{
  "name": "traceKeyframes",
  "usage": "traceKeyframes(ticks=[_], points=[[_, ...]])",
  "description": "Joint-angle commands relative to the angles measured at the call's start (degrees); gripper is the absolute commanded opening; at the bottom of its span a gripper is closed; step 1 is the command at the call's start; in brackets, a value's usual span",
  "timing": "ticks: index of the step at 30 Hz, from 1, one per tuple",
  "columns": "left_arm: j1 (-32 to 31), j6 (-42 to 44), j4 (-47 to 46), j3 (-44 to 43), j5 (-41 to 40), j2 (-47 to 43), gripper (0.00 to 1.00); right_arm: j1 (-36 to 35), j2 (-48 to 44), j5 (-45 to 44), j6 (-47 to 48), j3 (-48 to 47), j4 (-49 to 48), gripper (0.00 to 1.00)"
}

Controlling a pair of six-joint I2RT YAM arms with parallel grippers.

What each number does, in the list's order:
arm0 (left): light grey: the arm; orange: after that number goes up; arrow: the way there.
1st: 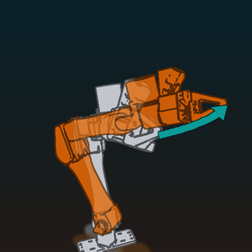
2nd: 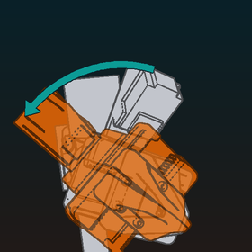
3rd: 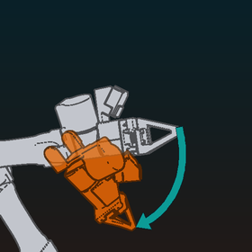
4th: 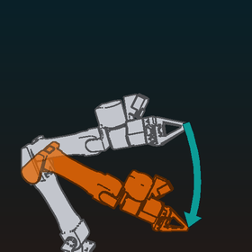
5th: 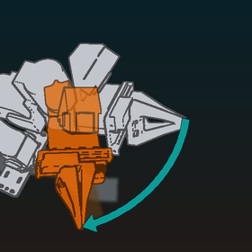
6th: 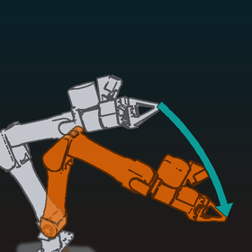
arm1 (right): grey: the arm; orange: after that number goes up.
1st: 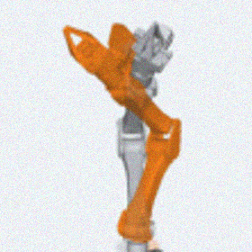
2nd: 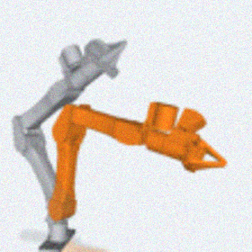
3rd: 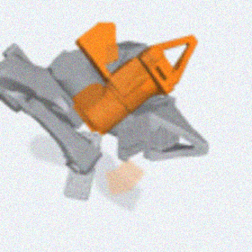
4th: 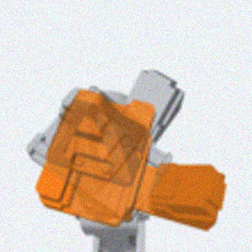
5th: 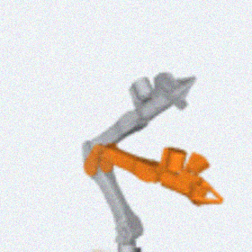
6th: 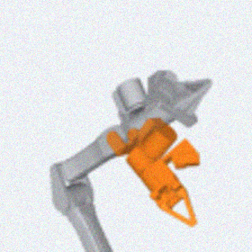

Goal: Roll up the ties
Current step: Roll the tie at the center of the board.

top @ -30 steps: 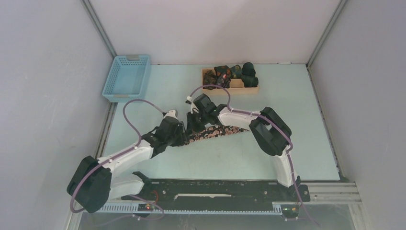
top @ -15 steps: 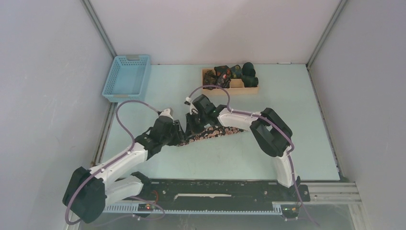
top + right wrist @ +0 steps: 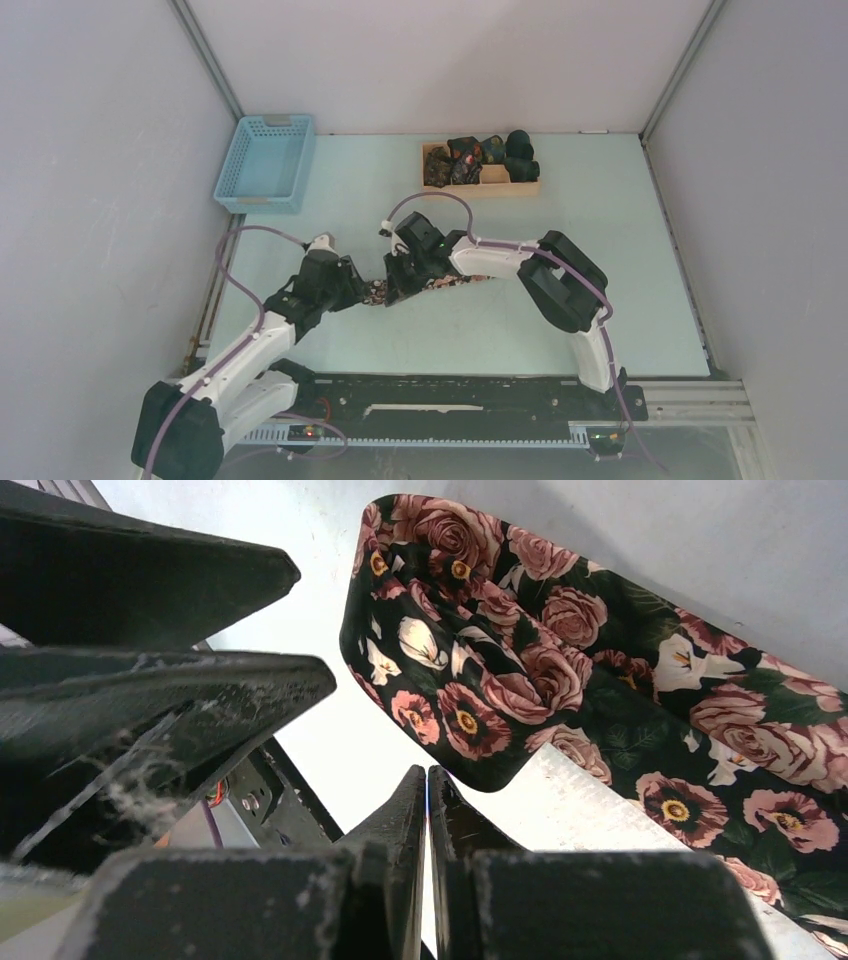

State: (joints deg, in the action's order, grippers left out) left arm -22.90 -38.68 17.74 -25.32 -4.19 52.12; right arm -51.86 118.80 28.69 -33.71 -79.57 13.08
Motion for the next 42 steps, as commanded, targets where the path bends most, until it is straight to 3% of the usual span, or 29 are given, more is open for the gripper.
traceKeyframes(ticks=[1,19,32,42], points=[[2.06,1.14,0.22,0.82,1.15,0.05,0.56,0.26,-1.71,0.12,1.35,-0.42,-0.98,0.06],[5.82,-0.8,-13.14,5.95,10.66,5.01,0.57,1.99,1.67,-0.34,3.17,-4.27,1.16,0.04],[5.86,-0.74,-14.44,6.34,10.85,7.13,0.56,3.19,-0.95,3.53,1.31,-6.21,-1.51,0.04],[5.9,-0.7,-14.48,6.42,10.95,7.34,0.55,4.71,2.45,2.46,1.72,-6.42,-1.11,0.03]])
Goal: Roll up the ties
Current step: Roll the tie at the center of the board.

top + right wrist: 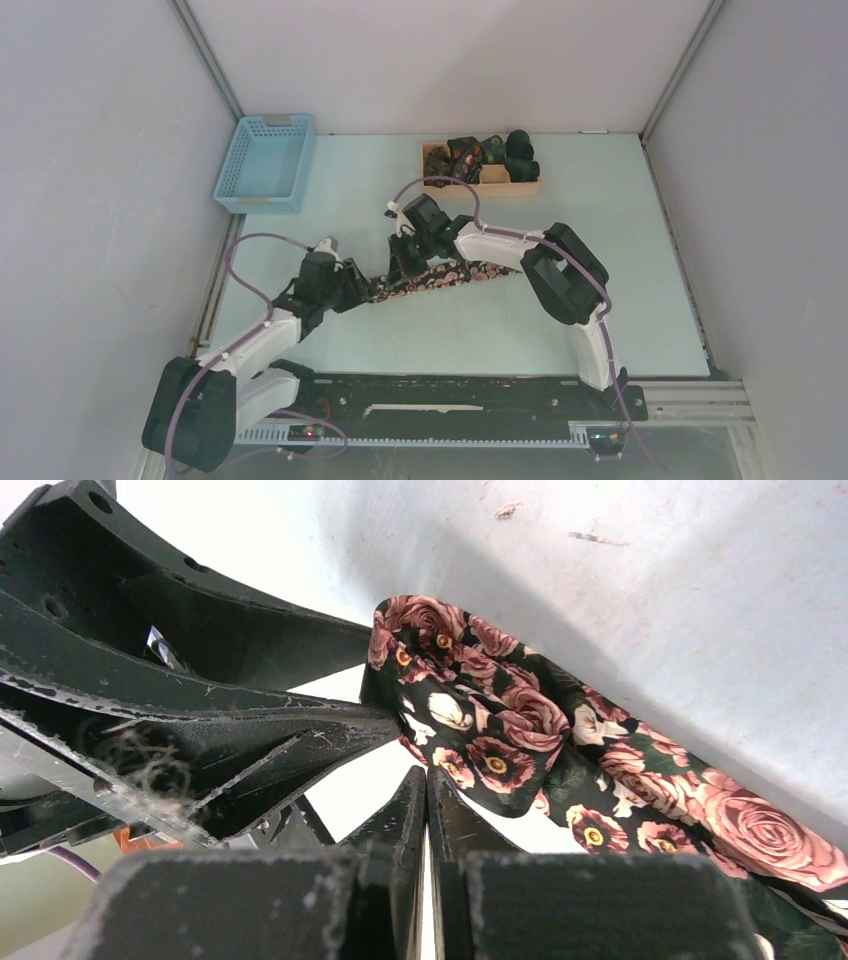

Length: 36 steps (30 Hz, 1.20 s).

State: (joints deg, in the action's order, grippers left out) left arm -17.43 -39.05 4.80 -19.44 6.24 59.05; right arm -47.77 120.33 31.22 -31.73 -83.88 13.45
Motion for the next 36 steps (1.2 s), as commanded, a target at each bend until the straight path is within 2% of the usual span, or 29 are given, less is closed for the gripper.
traceKeyframes(ticks=[1,11,17,21,30,34,36], points=[[0.46,-0.33,-1.53,0.55,0.53,0.44,0.55,0.73,1.46,-0.07,-0.26,-2.23,-1.35,0.03],[0.47,-0.15,-1.49,0.46,0.83,0.08,0.55,1.43,4.89,-0.86,0.44,-2.11,-0.78,0.02],[0.46,-1.35,-3.03,1.0,1.02,-1.3,0.68,1.6,5.34,-0.72,0.44,-1.17,-1.05,0.02],[0.47,-3.04,-6.52,1.48,2.28,0.3,0.68,1.64,5.38,-0.72,0.52,-0.56,-1.13,0.01],[0.46,-8.06,-17.91,4.14,7.46,8.51,0.59,1.72,5.6,-0.46,0.53,0.03,-1.32,0.01],[0.46,-9.48,-21.74,4.5,9.93,12.89,0.44,1.71,5.57,-0.23,0.44,0.03,-1.36,0.01],[0.39,-9.68,-22.57,4.62,10.1,13.89,0.32,1.72,5.32,-0.15,0.44,0.03,-1.35,0.01]])
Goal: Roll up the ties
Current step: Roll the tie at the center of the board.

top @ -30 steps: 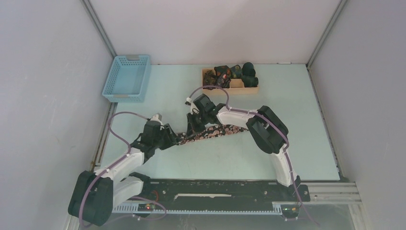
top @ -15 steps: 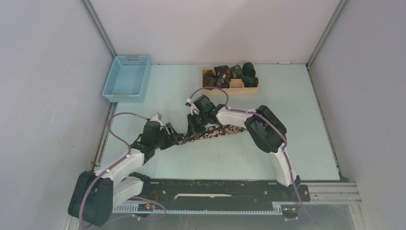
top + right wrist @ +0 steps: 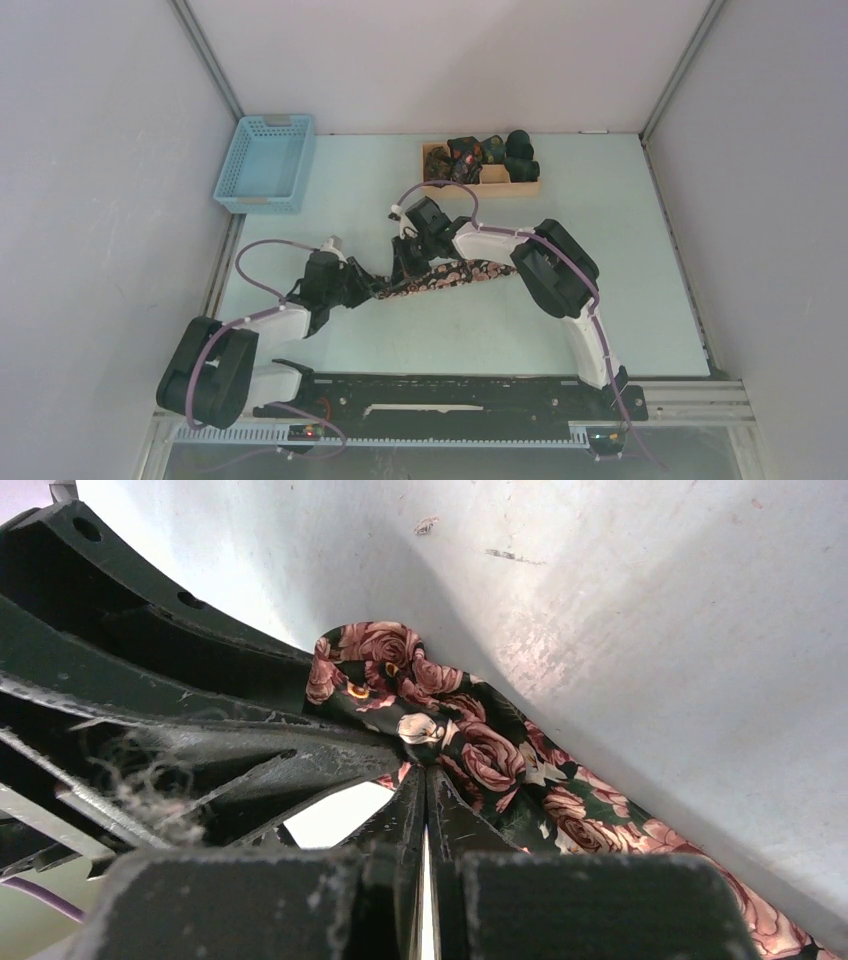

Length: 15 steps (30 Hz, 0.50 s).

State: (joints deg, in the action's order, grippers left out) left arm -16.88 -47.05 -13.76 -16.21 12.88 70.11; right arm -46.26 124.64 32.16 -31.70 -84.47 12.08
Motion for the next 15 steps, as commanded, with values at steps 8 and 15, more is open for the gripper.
traceKeyframes(ticks=[8,15], points=[[-0.1,2.38,5.84,-1.25,-1.06,-0.67,0.06,0.0,-1.83,-1.15,0.41,0.64,-0.07,0.01],[-0.13,6.79,18.12,-5.04,-6.77,-5.92,0.0,-0.4,-3.91,-1.57,0.46,0.71,-0.38,0.02]])
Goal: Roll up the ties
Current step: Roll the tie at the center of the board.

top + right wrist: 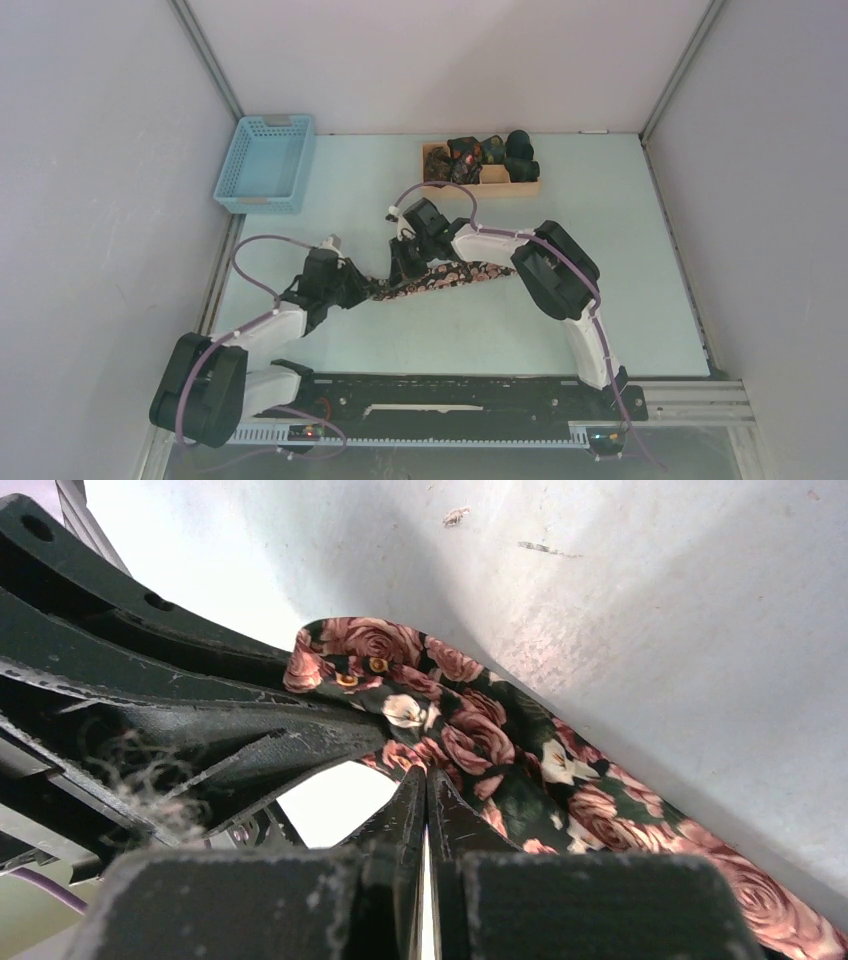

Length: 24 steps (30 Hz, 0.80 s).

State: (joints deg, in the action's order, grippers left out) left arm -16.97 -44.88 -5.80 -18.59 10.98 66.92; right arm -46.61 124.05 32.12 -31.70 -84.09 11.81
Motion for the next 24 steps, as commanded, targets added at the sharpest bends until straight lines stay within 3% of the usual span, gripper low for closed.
traceKeyframes(ticks=[1,13,24], points=[[-0.01,5.04,11.15,-3.11,-5.74,-3.14,0.0,-0.05,-3.29,-1.53,0.44,0.33,-0.08,0.02],[-0.77,10.11,23.82,-9.36,-15.44,-7.04,0.0,0.48,-3.58,-5.7,1.97,0.73,0.96,0.02],[-5.19,12.21,29.46,-15.22,-24.5,-3.66,0.0,3.9,-2.36,-5.23,2.87,2.76,1.02,0.02]])
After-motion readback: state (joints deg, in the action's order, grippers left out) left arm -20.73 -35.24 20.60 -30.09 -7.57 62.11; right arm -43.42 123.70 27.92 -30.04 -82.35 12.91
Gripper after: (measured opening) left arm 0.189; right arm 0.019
